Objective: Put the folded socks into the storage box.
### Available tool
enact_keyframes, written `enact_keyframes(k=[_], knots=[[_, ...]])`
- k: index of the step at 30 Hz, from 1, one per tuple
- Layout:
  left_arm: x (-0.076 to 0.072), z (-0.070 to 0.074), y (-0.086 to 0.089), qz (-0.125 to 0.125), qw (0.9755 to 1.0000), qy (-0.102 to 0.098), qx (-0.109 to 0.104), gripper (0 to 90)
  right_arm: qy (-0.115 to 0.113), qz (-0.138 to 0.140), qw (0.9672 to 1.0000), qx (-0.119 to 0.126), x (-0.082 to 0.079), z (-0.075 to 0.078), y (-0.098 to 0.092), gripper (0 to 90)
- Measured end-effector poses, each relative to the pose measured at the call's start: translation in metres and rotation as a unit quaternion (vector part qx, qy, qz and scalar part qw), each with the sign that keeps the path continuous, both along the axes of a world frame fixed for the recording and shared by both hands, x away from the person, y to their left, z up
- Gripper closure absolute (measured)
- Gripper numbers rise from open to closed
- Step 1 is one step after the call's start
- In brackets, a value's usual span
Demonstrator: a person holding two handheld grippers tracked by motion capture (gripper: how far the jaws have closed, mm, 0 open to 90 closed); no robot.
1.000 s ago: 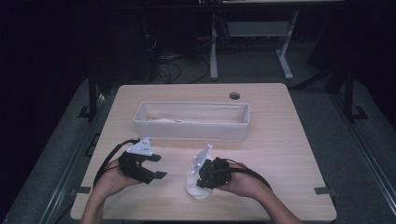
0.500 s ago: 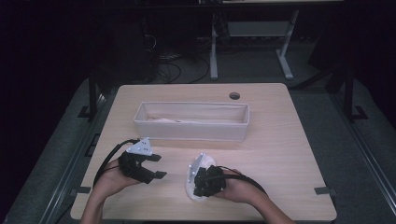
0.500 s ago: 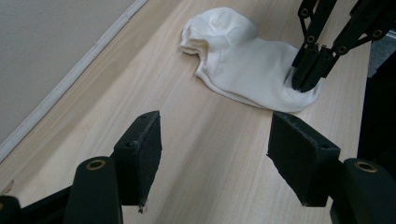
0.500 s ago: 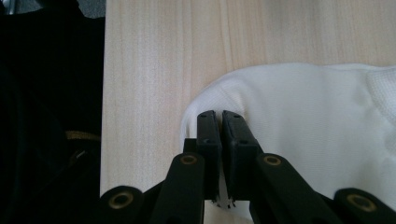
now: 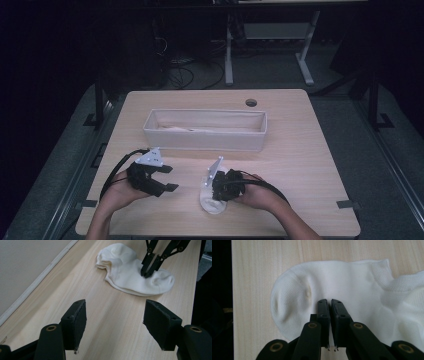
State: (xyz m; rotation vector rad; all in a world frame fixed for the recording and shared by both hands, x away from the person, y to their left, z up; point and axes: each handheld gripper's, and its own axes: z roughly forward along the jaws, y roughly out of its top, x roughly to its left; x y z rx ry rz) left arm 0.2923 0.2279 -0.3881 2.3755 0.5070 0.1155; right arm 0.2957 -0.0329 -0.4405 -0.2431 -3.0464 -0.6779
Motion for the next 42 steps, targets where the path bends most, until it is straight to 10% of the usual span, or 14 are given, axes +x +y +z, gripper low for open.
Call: enact_keyframes(k=[9, 23, 42], knots=[[0.000, 0.001, 0.000, 0.000, 1.0000, -0.003, 0.000, 34.8, -0.033, -0.029, 0.9988, 0.022, 0.020, 0.025, -0.001, 84.3], [0.000, 0.000, -0.003, -0.009, 0.9999, -0.003, 0.005, 34.8, -0.025, -0.055, 0.9981, 0.010, 0.048, 0.000, 0.007, 84.4], [0.009, -0.009, -0.026, -0.034, 0.9994, 0.010, 0.005, 43.1, -0.032, 0.002, 0.9974, 0.064, -0.008, 0.024, -0.019, 61.2]])
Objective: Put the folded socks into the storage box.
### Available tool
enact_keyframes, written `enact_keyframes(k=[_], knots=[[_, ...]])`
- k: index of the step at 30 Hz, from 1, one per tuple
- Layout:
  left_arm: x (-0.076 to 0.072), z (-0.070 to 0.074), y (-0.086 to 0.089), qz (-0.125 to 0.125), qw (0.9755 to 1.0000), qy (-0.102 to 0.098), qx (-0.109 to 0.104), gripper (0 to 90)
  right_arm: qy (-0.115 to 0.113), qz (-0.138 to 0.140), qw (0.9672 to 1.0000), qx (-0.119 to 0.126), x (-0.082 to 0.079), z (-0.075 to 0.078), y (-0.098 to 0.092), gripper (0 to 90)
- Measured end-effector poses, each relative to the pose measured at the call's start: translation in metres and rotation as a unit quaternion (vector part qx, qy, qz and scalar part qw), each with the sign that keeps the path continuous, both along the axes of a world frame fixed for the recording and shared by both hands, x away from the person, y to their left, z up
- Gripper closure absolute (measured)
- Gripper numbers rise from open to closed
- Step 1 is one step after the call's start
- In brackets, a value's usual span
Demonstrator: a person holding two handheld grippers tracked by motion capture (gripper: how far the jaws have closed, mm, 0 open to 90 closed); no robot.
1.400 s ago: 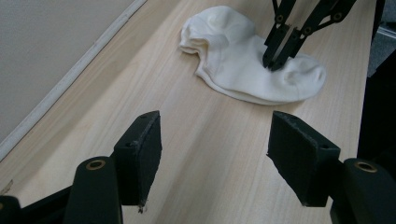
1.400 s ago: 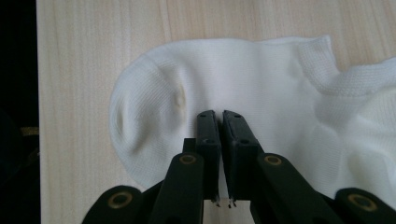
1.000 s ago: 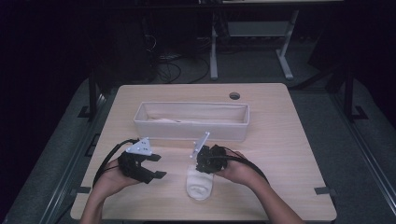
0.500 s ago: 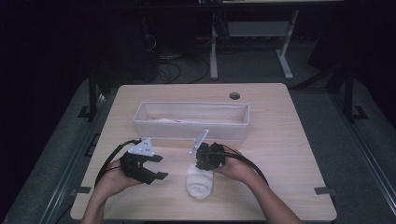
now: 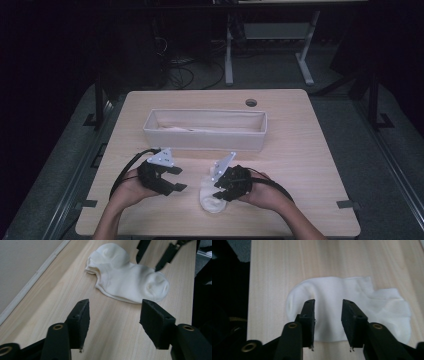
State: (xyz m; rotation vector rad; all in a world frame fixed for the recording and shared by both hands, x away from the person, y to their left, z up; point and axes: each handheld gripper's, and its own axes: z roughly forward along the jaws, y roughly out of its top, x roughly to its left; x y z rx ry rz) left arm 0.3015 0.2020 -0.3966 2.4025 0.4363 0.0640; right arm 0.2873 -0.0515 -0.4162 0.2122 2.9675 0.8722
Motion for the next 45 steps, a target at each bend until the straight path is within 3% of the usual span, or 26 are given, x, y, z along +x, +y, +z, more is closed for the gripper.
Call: enact_keyframes(k=[9, 13, 19, 35, 45], knots=[[0.009, -0.012, -0.015, -0.009, 0.9999, 0.007, 0.005, 52.4, 0.000, 0.037, 0.9993, 0.002, -0.020, 0.000, 0.004, 55.0], [0.014, -0.015, -0.022, -0.007, 0.9997, 0.022, -0.005, 57.0, -0.007, 0.041, 0.9991, -0.001, -0.027, -0.002, 0.005, 55.1], [0.018, -0.020, -0.034, -0.021, 0.9995, 0.023, 0.001, 61.5, -0.010, 0.041, 0.9991, -0.006, -0.034, -0.010, 0.003, 57.3], [0.023, -0.029, -0.051, -0.039, 0.9985, 0.036, 0.014, 66.7, -0.018, 0.058, 0.9976, -0.034, -0.035, -0.027, 0.010, 58.5], [0.022, -0.027, -0.056, -0.045, 0.9982, 0.032, 0.022, 66.7, -0.023, 0.054, 0.9979, -0.028, -0.037, -0.031, 0.008, 64.1]])
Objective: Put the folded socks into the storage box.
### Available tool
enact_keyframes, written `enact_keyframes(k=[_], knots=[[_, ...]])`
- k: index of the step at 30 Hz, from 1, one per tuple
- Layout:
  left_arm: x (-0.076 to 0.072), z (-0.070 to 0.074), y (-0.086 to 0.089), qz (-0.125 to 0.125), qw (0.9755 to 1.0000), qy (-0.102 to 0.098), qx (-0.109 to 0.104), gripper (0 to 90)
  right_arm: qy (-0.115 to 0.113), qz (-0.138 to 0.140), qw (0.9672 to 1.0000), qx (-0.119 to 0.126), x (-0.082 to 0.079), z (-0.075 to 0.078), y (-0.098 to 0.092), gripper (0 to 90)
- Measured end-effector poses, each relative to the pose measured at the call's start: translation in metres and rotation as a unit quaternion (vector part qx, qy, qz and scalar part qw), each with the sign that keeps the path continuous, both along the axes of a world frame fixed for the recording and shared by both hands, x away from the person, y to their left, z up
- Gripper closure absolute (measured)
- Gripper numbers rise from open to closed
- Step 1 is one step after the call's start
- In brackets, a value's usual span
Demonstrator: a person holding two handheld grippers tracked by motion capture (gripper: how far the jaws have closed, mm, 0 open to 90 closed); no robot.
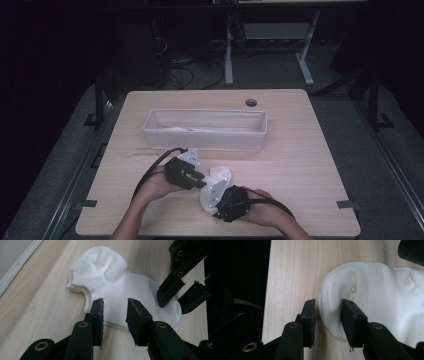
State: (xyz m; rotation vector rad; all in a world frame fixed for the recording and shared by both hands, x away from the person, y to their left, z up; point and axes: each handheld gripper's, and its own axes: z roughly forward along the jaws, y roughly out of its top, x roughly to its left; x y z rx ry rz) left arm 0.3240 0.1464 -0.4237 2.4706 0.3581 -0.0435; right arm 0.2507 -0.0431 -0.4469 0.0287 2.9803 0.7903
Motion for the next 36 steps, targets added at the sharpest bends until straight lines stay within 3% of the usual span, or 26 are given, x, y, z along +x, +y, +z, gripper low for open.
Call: enact_keyframes(k=[9, 16, 27, 36], knots=[[-0.001, -0.003, -0.003, -0.005, 1.0000, 0.002, 0.003, 68.2, -0.002, 0.004, 1.0000, 0.003, -0.003, 0.000, 0.000, 74.4], [-0.002, -0.003, -0.004, -0.008, 0.9999, 0.002, 0.007, 68.5, 0.009, 0.010, 0.9999, 0.005, -0.005, 0.000, 0.000, 79.4], [-0.005, -0.007, -0.009, -0.017, 0.9998, 0.007, 0.007, 73.0, 0.021, 0.021, 0.9995, 0.000, -0.006, 0.003, -0.001, 81.1], [-0.004, -0.007, -0.012, -0.024, 0.9997, 0.002, 0.010, 73.3, 0.033, 0.010, 0.9994, 0.010, -0.006, 0.013, -0.007, 81.3]])
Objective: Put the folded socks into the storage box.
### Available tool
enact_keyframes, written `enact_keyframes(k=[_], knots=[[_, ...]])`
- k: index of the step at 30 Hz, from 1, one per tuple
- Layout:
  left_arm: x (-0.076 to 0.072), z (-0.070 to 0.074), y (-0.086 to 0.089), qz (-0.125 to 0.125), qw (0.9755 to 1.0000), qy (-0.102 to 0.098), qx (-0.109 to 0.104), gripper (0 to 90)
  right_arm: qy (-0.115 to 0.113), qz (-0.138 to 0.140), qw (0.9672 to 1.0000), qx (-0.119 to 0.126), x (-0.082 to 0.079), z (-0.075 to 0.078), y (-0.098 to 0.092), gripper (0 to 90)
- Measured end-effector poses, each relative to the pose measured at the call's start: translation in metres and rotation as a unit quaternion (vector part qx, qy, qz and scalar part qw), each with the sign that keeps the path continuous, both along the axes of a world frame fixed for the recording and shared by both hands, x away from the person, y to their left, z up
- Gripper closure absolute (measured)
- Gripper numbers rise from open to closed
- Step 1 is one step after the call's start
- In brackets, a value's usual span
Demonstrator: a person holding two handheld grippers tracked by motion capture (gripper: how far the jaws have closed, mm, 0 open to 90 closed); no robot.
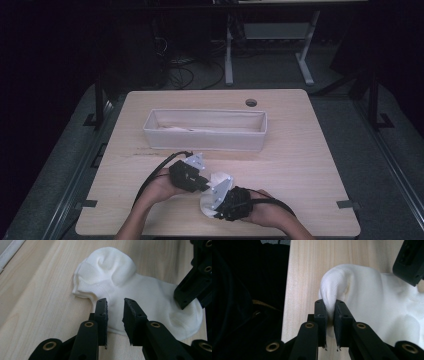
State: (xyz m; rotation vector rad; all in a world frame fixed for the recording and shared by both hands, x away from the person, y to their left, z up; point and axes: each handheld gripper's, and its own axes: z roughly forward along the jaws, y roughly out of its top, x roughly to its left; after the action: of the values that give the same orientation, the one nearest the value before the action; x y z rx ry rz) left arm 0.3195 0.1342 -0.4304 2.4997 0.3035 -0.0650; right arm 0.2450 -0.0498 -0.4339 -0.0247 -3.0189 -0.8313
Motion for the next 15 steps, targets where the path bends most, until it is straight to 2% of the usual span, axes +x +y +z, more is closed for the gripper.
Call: enact_keyframes(k=[7, 15], knots=[[-0.001, -0.001, -0.003, -0.003, 1.0000, 0.001, 0.002, 73.8, 0.002, -0.004, 0.9999, 0.012, 0.002, 0.006, -0.004, 81.3], [0.000, 0.000, -0.004, -0.003, 1.0000, 0.000, 0.001, 73.8, -0.002, -0.003, 0.9999, 0.012, 0.001, 0.013, -0.006, 81.4]])
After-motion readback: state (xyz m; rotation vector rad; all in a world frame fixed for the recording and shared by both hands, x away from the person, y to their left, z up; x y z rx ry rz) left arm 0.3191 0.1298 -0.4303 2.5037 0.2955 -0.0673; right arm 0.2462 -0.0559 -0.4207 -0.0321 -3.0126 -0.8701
